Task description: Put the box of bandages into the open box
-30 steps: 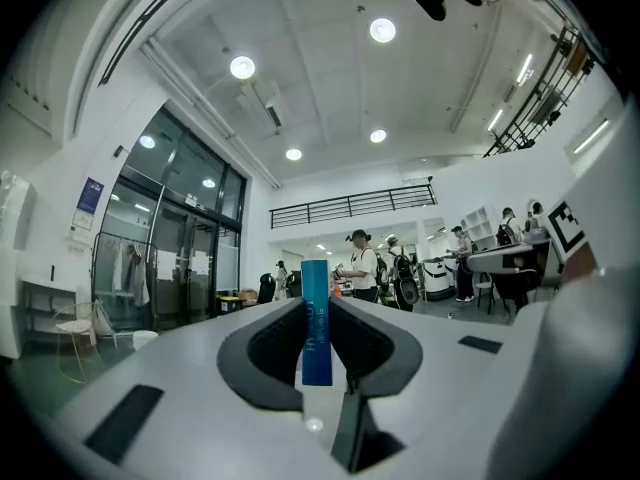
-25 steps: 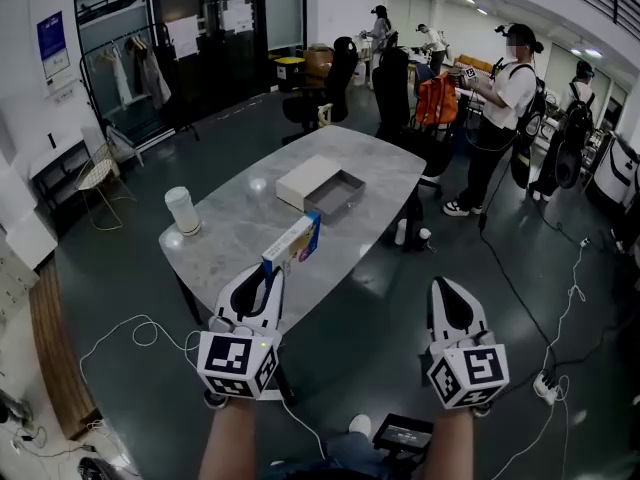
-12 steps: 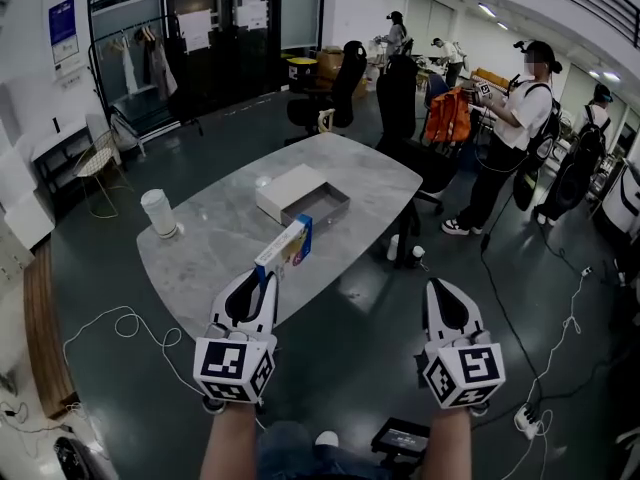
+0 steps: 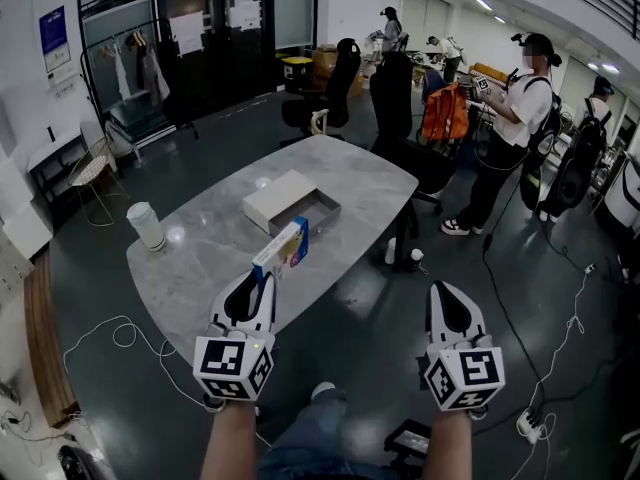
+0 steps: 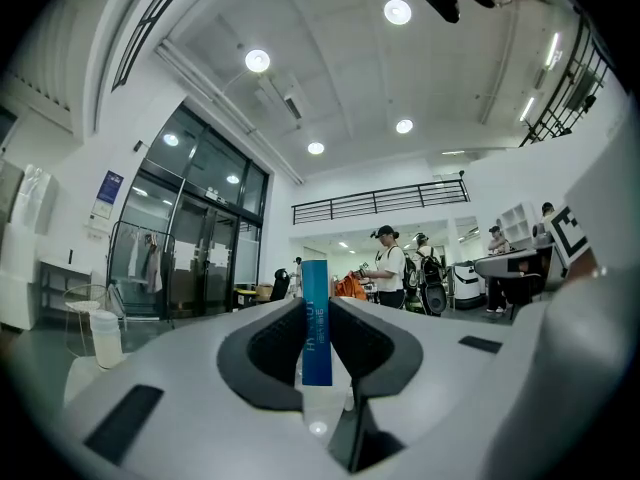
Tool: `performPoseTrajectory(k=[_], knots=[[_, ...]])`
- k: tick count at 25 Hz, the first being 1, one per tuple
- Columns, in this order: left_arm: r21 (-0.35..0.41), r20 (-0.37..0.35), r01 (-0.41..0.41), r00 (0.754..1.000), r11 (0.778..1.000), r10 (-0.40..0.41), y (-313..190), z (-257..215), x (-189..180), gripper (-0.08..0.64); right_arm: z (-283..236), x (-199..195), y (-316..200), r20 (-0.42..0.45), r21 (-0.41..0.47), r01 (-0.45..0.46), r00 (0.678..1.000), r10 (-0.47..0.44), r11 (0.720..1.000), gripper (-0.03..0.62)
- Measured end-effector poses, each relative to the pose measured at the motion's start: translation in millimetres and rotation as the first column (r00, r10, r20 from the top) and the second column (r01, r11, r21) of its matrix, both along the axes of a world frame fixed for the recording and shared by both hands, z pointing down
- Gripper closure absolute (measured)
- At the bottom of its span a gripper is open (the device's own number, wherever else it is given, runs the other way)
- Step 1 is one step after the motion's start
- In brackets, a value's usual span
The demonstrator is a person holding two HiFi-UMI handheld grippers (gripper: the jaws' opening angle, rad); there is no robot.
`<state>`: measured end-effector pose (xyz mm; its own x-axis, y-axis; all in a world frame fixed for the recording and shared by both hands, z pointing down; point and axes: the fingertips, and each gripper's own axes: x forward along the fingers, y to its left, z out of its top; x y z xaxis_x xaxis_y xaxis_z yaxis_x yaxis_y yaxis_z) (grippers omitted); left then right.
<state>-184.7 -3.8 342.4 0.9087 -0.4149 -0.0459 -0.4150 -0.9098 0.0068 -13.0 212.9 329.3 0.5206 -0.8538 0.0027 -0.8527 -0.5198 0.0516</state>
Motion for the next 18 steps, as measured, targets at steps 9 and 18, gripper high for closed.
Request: performPoseTrajectory(k=[9,18], knots=[[-0.028,-0.002,0.045,0.999,0.999,-0.045,-51,12,48,0.477,6,64,-50,0.004,-0.005,0.004,1.0,-0.004,1.0,0.568],[-0.077,-0.024,0.087,0.996,0.993,-0.089,-120,12,113,0.477,-1,144,-126,0.0,-0.013,0.027,1.0,-0.027,1.0,0.568]])
